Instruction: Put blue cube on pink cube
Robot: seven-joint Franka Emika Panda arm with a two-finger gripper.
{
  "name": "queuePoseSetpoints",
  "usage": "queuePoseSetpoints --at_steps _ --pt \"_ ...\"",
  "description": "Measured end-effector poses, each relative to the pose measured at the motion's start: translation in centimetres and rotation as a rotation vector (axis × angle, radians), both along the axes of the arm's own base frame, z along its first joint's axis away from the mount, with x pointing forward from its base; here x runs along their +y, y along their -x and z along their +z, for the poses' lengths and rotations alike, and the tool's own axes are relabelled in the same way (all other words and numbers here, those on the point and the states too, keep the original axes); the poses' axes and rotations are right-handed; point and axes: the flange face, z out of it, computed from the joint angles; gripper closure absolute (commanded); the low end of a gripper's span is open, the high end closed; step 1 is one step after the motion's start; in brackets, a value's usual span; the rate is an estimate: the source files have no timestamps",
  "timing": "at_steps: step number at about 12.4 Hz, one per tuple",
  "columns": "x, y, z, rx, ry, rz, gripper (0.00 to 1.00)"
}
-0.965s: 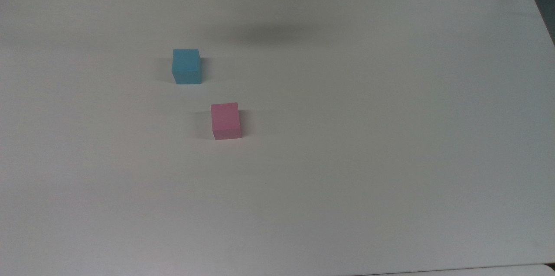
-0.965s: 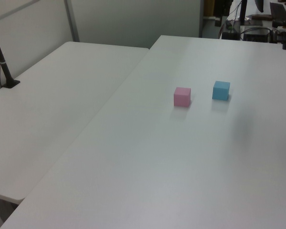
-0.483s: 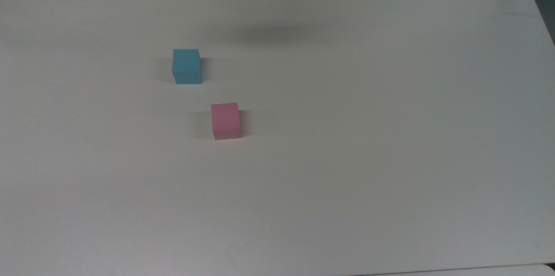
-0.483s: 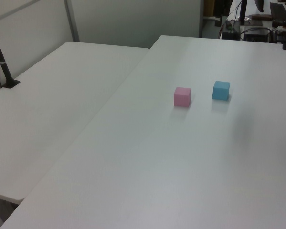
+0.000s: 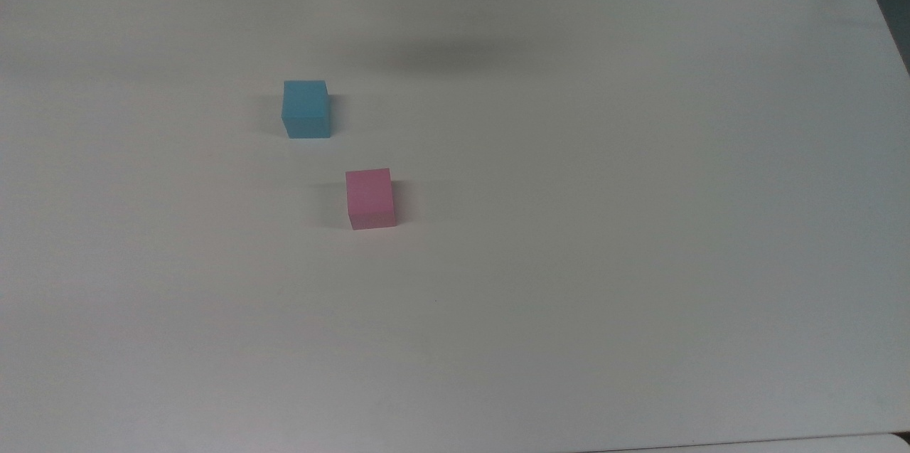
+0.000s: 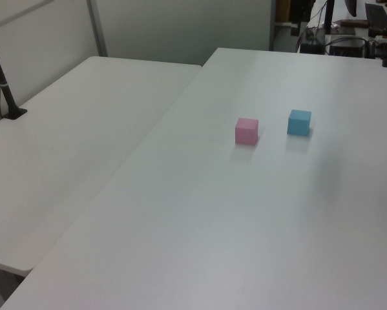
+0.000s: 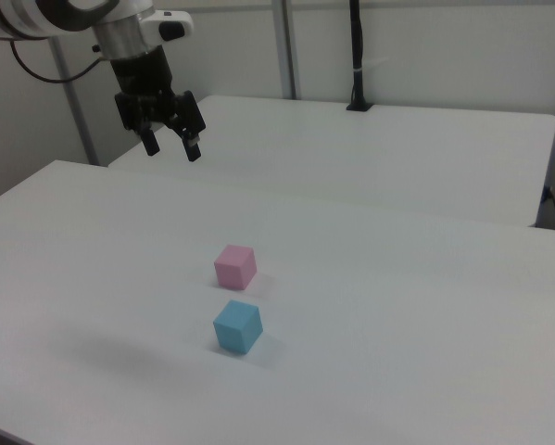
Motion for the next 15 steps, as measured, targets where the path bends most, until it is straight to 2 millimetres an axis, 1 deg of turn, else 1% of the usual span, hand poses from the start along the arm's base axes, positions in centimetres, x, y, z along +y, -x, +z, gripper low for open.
queuePoseSetpoints --at_steps 6,10,13,15 --pt "-0.2 0.0 -0.1 0.006 0.002 0.027 0.00" --pt "-0.8 0.2 -0.1 0.007 0.002 0.027 0.00" --pt "-2.2 0.5 -0.3 0.023 0.005 0.084 0.00" --pt "-4.0 0.7 -1.1 0.047 0.004 0.114 0.00"
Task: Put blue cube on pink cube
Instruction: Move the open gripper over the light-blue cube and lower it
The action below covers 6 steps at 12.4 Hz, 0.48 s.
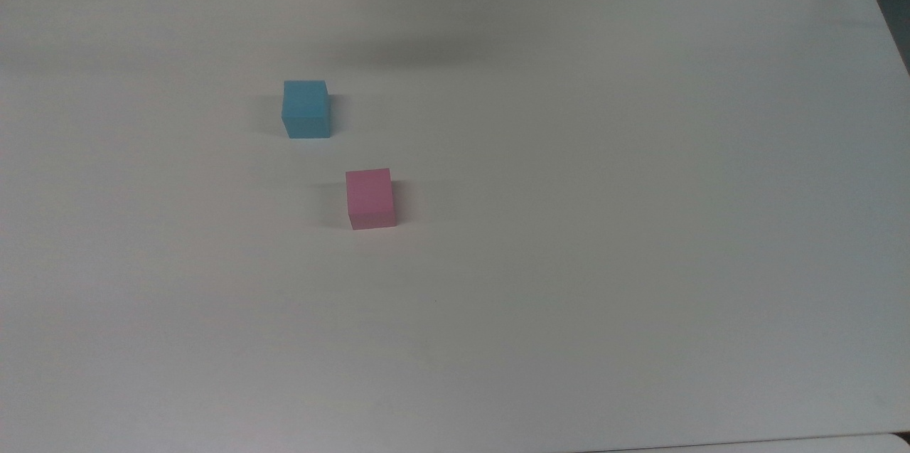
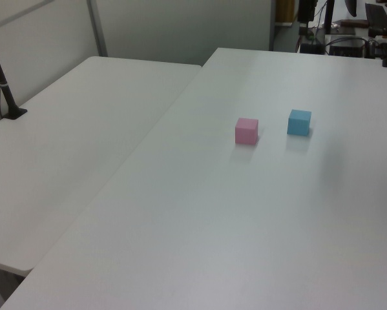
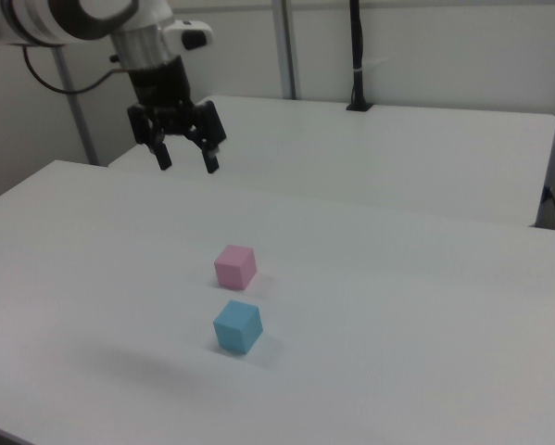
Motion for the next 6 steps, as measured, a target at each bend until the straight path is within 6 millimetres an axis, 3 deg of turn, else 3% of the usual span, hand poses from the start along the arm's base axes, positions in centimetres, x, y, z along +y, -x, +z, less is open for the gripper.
queuePoseSetpoints --at_steps 2,6 --pt "-2.1 0.4 -1.3 0.032 -0.004 0.010 0.00" --pt "-3.9 0.6 -4.9 0.017 -0.006 0.000 0.00"
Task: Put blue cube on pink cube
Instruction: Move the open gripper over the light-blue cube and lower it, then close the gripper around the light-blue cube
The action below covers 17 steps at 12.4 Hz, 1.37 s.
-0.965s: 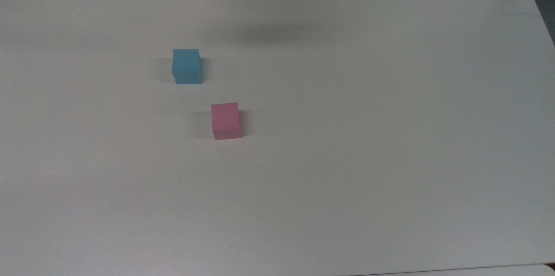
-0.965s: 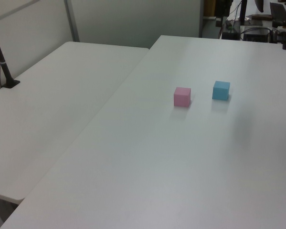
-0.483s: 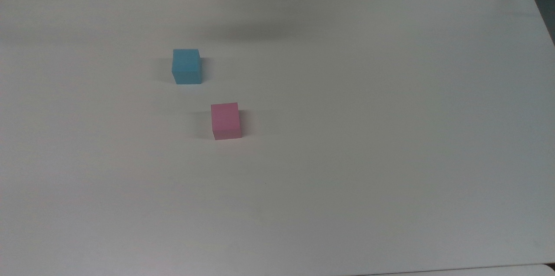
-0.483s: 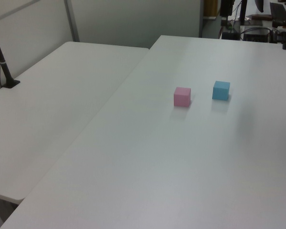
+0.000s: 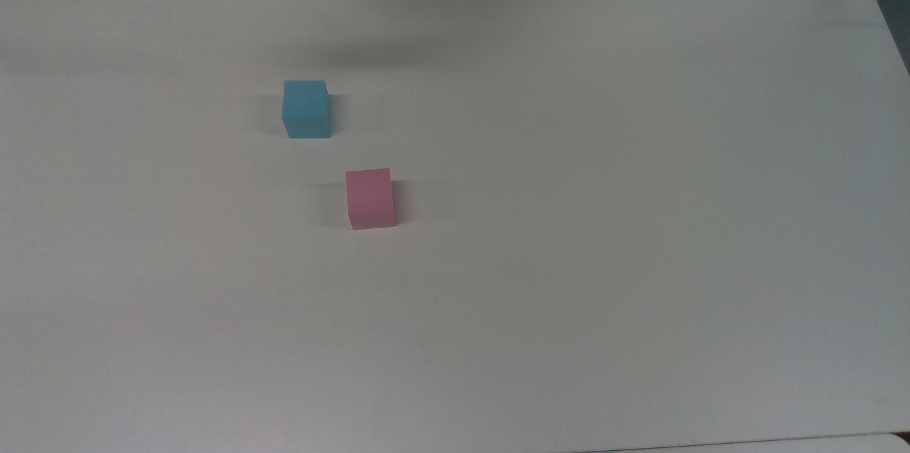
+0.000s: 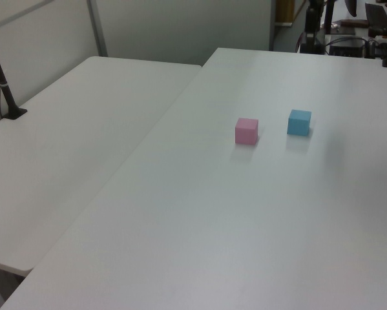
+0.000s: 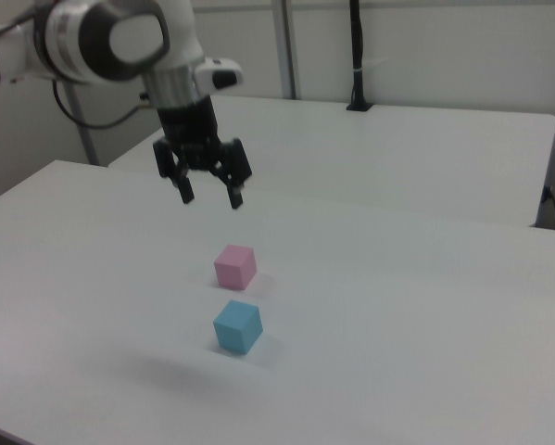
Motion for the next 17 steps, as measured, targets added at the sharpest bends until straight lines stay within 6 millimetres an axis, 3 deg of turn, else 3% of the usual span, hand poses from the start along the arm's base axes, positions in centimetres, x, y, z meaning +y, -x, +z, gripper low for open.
queuePoseSetpoints --at_steps 5,17 --pt "0.2 0.9 -6.6 -0.001 -0.013 0.013 0.00" --pt "0.9 2.1 -19.8 -0.043 -0.046 0.013 0.00"
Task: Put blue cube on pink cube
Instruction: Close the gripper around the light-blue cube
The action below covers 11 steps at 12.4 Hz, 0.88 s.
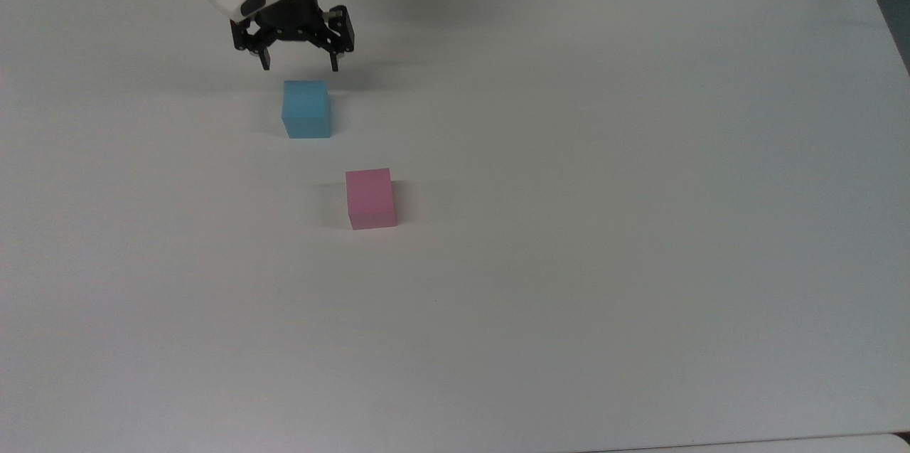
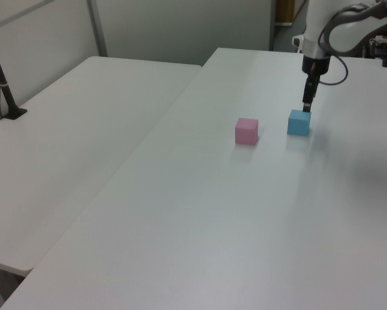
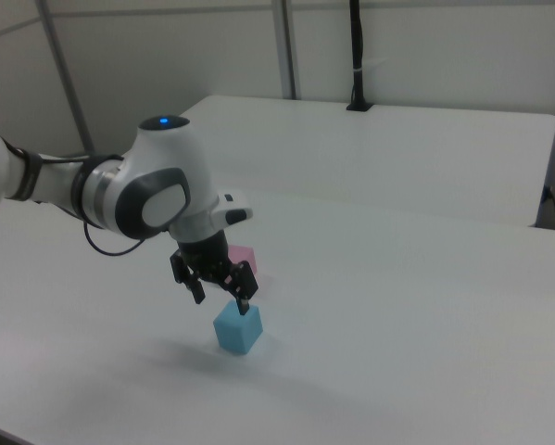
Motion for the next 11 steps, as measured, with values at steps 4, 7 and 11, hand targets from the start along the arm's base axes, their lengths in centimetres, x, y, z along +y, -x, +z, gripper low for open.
queuePoseSetpoints --at_steps 4,7,11 --pt "0.0 -0.7 -2.1 -0.011 0.005 -0.016 0.00" --pt "-0.1 -1.1 -3.4 -0.010 0.006 -0.036 0.00" --pt "-0.2 -1.3 -4.5 -0.003 0.007 -0.041 0.47"
